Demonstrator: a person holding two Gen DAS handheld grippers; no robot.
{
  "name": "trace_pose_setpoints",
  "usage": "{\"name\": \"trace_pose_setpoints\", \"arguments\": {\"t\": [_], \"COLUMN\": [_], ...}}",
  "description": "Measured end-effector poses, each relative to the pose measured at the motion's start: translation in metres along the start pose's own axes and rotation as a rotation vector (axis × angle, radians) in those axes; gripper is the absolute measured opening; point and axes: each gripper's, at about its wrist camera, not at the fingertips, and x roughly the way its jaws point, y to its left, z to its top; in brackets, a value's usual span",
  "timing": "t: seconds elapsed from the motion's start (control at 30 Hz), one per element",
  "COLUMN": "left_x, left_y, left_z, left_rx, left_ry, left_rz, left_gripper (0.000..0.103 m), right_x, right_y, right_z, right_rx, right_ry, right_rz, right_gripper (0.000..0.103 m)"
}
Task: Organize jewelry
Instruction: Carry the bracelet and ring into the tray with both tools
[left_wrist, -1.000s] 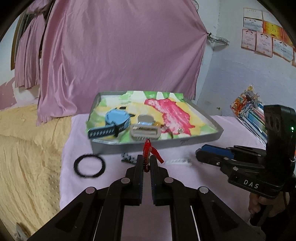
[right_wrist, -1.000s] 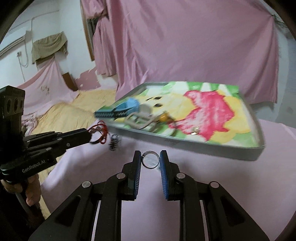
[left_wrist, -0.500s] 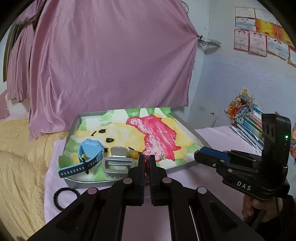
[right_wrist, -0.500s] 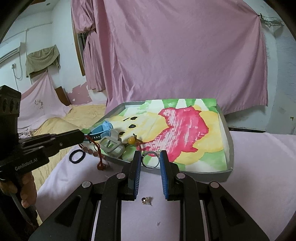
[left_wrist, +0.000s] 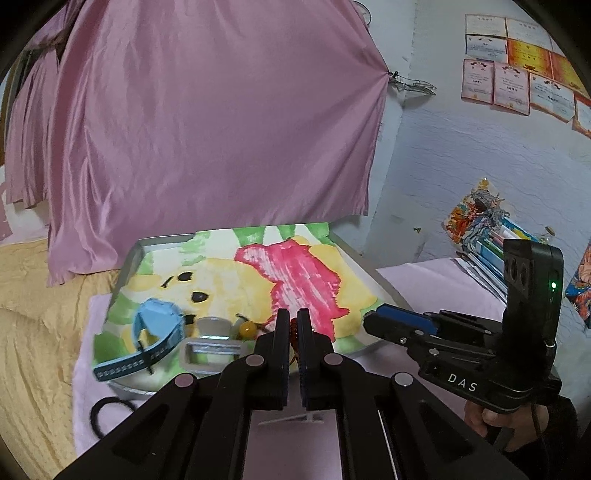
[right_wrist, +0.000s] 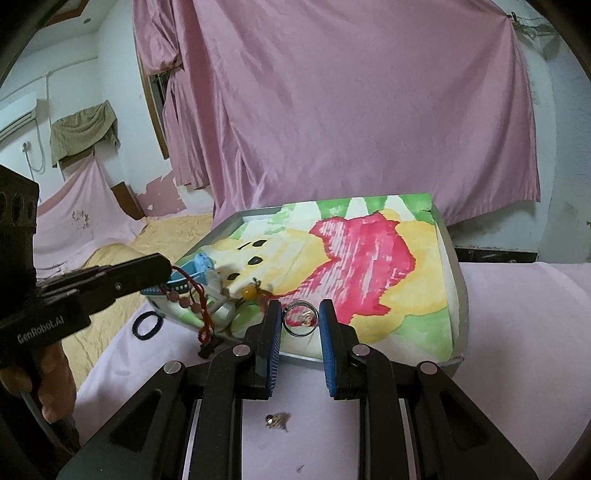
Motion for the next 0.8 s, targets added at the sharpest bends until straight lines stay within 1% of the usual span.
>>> {"name": "trace_pose_setpoints", "arguments": {"t": [0.1, 0.2, 0.43, 0.63, 0.8], "left_x": [0.014, 0.027, 0.063, 0.087, 0.098], "left_y": [-0.002, -0.002, -0.001, 0.001, 0.000], "left_z": [0.002, 0.003, 0.002, -0.001, -0.005], "left_rx": [0.002, 0.004, 0.020, 0.021, 0.027], "left_ry": [0.002, 0.017, 0.108, 0.194, 0.232], "left_rz": [-0.007, -0.012, 0.007, 0.033, 0.042], "left_gripper": [0.004, 0.004, 0.004, 0.004, 0.005], "right_x": [0.005, 0.015, 0.039, 0.056, 0.065], "right_y": [-0.005, -0.010, -0.019, -0.023, -0.023], "right_z": [0.003, 0.005, 0.005, 0.007, 0.006], "right_rx": [-0.004, -0.004, -0.034, -0.056, -0.072], "right_ry": [0.008, 0.038, 0.135, 0.225, 0.275], "right_rz": [-0.025, -0.048, -0.070, -0.066, -0.073], "right_gripper": [0.018, 0.018, 0.018, 0.018, 0.018]}}
